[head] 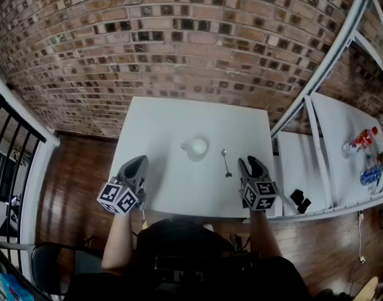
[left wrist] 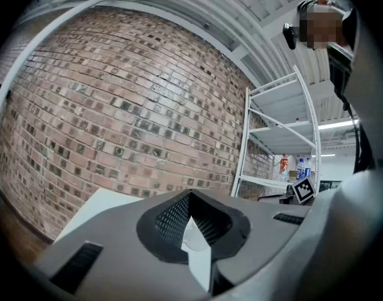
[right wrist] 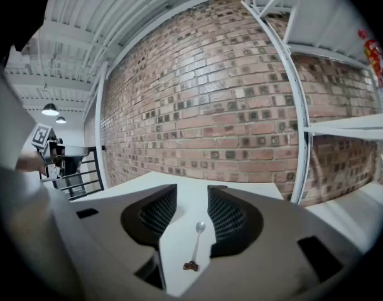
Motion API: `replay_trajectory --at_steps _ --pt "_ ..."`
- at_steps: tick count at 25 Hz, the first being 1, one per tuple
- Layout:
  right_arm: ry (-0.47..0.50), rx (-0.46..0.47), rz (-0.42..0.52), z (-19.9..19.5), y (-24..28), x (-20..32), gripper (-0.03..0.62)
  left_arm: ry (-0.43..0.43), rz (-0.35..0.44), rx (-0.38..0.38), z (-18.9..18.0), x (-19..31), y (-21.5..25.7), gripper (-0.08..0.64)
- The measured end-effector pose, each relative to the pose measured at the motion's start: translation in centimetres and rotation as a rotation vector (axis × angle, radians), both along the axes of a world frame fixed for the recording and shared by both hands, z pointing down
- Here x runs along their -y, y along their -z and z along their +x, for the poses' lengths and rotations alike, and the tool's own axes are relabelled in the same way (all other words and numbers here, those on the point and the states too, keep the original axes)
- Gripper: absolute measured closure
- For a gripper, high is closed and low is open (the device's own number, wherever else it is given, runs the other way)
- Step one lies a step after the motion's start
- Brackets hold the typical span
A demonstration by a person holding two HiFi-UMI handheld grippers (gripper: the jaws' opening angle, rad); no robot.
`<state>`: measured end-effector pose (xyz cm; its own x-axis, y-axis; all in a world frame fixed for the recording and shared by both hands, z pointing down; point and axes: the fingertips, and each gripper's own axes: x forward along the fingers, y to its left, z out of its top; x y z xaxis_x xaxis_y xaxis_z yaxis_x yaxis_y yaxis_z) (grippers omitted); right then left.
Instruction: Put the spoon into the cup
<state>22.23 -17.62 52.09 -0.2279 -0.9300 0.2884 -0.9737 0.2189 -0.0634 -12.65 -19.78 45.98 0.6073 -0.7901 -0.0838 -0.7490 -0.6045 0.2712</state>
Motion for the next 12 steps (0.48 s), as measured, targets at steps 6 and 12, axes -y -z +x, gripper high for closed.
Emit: replay_trajectory --at_steps 6,12 --pt "0.0 -0.049 -0.091 0.1 -3.6 0.5 0.436 -0.004 -0.007 0.015 0.0 0.2 -0.5 0.557" --pt "0.015 -0.074 -0.21 -0.1 -7.9 0.5 0.436 0.005 -0.04 0.023 -0.3 0.1 -1.5 0.557"
